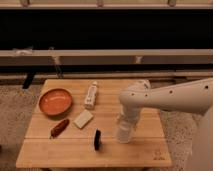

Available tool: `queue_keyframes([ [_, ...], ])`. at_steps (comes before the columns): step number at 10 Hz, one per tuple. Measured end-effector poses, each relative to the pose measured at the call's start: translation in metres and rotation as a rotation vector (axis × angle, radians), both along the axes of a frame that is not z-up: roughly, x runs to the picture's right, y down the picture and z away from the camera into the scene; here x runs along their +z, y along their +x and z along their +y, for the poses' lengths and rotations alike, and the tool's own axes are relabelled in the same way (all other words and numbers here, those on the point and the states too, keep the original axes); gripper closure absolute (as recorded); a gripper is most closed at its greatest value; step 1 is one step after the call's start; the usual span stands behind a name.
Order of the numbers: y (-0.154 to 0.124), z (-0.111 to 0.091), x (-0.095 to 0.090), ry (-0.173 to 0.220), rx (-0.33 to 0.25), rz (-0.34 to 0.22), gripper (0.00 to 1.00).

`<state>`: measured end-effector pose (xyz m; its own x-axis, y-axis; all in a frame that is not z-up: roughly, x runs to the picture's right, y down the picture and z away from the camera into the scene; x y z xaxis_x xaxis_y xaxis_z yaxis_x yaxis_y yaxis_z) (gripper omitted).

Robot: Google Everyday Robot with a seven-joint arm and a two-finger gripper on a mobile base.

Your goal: Place the ceramic cup over the eraser

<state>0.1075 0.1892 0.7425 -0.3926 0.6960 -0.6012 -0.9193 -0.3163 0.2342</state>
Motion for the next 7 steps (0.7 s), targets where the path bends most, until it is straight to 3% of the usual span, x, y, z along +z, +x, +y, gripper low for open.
queue_keyframes([
  [4,-0.008,0.007,0.009,-0.042,-0.01,-0.024,0.35],
  [5,-0.011,0.008,0.011,-0.048,-0.016,-0.031,0.39],
  [7,-0.014,0.01,0.014,-0.056,-0.021,-0.043,0.61],
])
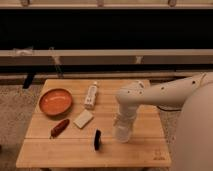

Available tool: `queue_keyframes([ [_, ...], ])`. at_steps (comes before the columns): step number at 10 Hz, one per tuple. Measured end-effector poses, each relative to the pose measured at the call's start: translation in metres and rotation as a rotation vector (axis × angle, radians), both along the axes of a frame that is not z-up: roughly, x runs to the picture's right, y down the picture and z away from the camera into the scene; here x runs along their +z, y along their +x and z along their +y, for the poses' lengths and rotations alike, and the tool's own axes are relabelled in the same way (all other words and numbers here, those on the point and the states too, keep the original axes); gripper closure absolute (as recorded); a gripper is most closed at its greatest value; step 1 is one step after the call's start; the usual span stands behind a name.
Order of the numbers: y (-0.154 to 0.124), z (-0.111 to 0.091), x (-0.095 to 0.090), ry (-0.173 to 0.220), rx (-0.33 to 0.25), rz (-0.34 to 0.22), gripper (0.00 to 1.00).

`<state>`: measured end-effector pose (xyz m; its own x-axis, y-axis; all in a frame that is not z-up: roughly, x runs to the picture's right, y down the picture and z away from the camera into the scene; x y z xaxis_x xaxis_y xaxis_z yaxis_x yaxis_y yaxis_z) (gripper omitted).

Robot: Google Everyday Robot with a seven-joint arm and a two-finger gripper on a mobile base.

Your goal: Place the ceramic cup over the eraser

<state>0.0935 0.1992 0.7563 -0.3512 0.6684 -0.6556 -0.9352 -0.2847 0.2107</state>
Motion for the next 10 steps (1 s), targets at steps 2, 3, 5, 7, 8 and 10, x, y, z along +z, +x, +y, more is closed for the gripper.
queue_keyframes([
  [2,0.0,0.001,-0.001,-0.008,0.002,-0.005,0.81],
  [3,0.0,-0.001,-0.004,-0.01,0.001,-0.005,0.91],
  [5,-0.004,-0.016,-0.018,-0.001,-0.014,-0.007,1.0],
  [7,-0.012,-0.038,-0.035,0.017,-0.049,-0.009,1.0],
  [8,-0.019,-0.051,-0.044,0.029,-0.074,-0.012,1.0],
  [10,-0.037,-0.08,-0.067,0.068,-0.143,-0.019,1.0],
])
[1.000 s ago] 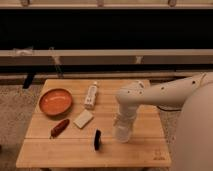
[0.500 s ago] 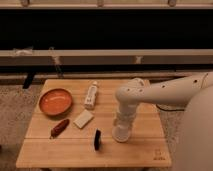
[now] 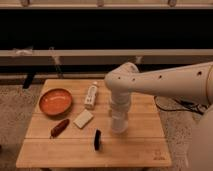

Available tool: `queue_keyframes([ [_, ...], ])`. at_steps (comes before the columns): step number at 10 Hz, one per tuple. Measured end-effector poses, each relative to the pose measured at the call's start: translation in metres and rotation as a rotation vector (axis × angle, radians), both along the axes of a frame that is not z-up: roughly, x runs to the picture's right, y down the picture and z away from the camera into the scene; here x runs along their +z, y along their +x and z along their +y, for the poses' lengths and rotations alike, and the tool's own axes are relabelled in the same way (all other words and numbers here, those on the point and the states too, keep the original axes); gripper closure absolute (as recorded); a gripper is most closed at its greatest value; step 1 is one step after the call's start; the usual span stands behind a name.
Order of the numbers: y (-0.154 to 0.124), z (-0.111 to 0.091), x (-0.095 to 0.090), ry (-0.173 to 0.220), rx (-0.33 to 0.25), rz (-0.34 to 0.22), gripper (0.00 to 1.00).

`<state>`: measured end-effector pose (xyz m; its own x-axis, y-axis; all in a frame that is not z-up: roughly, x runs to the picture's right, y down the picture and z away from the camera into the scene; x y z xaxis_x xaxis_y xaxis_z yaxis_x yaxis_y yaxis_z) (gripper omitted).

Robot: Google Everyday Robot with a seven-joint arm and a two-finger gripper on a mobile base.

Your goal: Place the ceramic cup over the eraser

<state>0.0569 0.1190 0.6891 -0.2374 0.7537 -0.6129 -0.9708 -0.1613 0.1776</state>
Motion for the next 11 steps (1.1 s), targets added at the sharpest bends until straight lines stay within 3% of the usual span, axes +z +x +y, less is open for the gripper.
queue_keyframes([
  [2,-0.017,-0.021,-0.02,0.041,-0.057,-0.01,1.0],
  [5,-0.04,-0.032,-0.042,0.08,-0.106,-0.044,1.0],
  [8,-0.06,-0.026,-0.06,0.086,-0.123,-0.079,1.0],
  [11,-0.083,-0.012,-0.075,0.068,-0.123,-0.139,1.0],
])
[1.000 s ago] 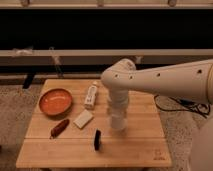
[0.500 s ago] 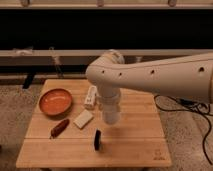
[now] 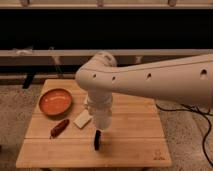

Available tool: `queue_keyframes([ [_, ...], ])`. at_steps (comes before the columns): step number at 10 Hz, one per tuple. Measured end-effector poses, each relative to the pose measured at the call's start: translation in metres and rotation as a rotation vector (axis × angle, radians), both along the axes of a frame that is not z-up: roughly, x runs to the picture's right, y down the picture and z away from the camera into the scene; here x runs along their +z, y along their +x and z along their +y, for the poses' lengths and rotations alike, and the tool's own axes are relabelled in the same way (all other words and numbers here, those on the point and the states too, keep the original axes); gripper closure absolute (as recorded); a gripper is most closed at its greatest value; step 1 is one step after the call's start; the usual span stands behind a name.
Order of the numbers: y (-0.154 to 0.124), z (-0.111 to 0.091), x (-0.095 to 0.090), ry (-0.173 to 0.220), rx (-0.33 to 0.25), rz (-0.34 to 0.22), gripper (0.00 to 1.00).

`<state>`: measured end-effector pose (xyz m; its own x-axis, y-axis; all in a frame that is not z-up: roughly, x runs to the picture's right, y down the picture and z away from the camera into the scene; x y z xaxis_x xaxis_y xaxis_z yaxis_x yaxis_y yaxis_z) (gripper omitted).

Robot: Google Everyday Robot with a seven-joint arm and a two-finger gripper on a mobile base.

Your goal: Place the ceramic cup over the eraser

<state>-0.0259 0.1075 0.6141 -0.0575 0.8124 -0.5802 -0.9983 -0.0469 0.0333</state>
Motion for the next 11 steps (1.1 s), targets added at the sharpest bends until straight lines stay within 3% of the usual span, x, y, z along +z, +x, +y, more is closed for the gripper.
queue_keyframes([
  [7,-0.012,0.034,-0.008,-0.085,-0.008,-0.04,1.0],
  [11,-0.022,0.059,0.018,-0.138,0.002,-0.075,1.0],
])
